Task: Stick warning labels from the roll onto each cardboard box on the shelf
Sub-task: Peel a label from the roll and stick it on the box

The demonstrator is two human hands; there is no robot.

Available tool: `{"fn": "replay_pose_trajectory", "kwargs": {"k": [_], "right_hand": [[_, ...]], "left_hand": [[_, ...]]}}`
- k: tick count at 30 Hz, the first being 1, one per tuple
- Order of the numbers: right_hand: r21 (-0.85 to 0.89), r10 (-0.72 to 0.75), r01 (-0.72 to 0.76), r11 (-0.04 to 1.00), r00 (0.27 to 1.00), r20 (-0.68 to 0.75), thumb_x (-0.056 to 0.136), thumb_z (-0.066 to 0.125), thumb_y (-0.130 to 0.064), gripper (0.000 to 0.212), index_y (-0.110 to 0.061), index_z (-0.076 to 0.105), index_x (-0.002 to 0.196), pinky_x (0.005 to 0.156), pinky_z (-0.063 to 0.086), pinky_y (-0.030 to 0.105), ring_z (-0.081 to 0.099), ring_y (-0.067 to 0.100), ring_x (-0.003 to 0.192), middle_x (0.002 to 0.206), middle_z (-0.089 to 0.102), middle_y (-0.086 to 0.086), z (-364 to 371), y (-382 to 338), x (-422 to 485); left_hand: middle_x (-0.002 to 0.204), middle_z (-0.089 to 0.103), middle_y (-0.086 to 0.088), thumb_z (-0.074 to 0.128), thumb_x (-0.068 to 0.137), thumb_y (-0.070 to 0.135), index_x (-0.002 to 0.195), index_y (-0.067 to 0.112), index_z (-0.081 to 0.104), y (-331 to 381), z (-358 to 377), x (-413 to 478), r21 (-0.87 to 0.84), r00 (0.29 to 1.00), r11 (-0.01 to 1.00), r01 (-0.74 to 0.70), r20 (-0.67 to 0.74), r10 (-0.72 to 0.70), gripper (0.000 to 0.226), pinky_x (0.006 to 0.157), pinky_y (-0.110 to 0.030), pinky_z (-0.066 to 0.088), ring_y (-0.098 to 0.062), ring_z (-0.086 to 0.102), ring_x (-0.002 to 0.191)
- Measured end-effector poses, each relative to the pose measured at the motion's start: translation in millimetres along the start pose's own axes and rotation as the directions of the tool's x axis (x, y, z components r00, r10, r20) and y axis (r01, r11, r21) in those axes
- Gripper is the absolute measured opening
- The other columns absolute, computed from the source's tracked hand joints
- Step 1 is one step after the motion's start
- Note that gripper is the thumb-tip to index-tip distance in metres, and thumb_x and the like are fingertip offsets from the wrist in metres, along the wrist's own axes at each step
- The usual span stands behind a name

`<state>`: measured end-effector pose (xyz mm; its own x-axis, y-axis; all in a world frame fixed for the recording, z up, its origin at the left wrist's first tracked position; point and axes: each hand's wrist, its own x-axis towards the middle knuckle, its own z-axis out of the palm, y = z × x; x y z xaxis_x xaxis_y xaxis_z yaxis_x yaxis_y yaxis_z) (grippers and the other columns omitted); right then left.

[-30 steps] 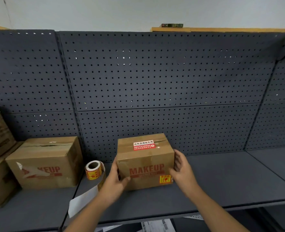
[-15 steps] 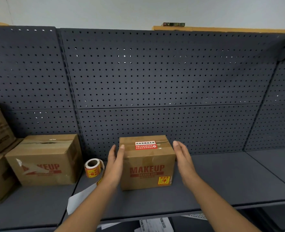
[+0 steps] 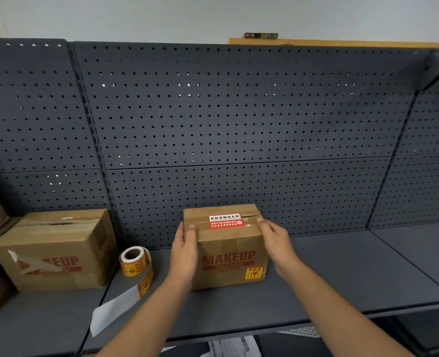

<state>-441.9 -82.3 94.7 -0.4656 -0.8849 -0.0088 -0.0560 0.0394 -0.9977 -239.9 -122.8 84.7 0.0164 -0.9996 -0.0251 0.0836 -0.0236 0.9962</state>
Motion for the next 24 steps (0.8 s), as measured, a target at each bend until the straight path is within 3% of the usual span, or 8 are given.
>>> {"fn": "replay_pose_trajectory", "kwargs": {"k": [11,18,21,24], "right_hand": [[-0.034,-0.010,0.007,0.999,0.996,-0.088,0.108,0.045,-0.043,0.033,-0.028,0.075,0.109,0.071,0.048,0.031,0.067,0.015,0.098,0.104,0.075,-0.003,-67.5,-4.1,24.1],[-0.064,-0.014,0.005,0.998,0.989,-0.147,0.109,0.044,-0.038,0.031,-0.024,0.072,0.107,0.067,0.046,0.030,0.062,0.011,0.094,0.107,0.071,-0.001,-138.5,-16.6,44.9],[-0.031,0.008,-0.013,0.999,0.988,-0.153,0.105,0.051,-0.045,0.032,-0.025,0.075,0.110,0.075,0.056,0.033,0.067,0.018,0.102,0.112,0.074,0.001,-170.9,-18.8,58.7],[0.004,0.021,-0.021,1.000,0.986,-0.164,0.105,0.055,-0.045,0.034,-0.021,0.076,0.115,0.067,0.053,0.029,0.068,0.017,0.099,0.112,0.076,0.003,-202.0,-22.6,72.7]], "left_hand": [[0.138,0.059,0.006,0.042,0.109,0.046,0.159,0.029,0.037,-2.0,72.7,1.2,0.025,0.997,1.000,-0.013,0.075,0.011,0.053,0.095,-0.033,0.043,-0.006,0.058,0.112],[0.144,0.058,0.006,0.041,0.107,0.051,0.158,0.032,0.038,-5.3,152.6,-0.1,0.005,0.990,1.000,-0.005,0.144,0.005,0.055,0.113,-0.047,0.045,-0.018,0.056,0.129],[0.138,0.061,0.008,0.039,0.106,0.053,0.153,0.034,0.043,-5.0,189.4,-1.0,-0.003,0.986,1.000,-0.019,0.164,0.019,0.051,0.106,-0.041,0.048,-0.015,0.059,0.123],[0.122,0.063,0.015,0.038,0.110,0.044,0.136,0.038,0.048,-4.3,222.7,-5.1,-0.014,0.978,0.999,-0.048,0.202,0.050,0.029,0.090,-0.030,0.046,-0.002,0.060,0.108]]}}
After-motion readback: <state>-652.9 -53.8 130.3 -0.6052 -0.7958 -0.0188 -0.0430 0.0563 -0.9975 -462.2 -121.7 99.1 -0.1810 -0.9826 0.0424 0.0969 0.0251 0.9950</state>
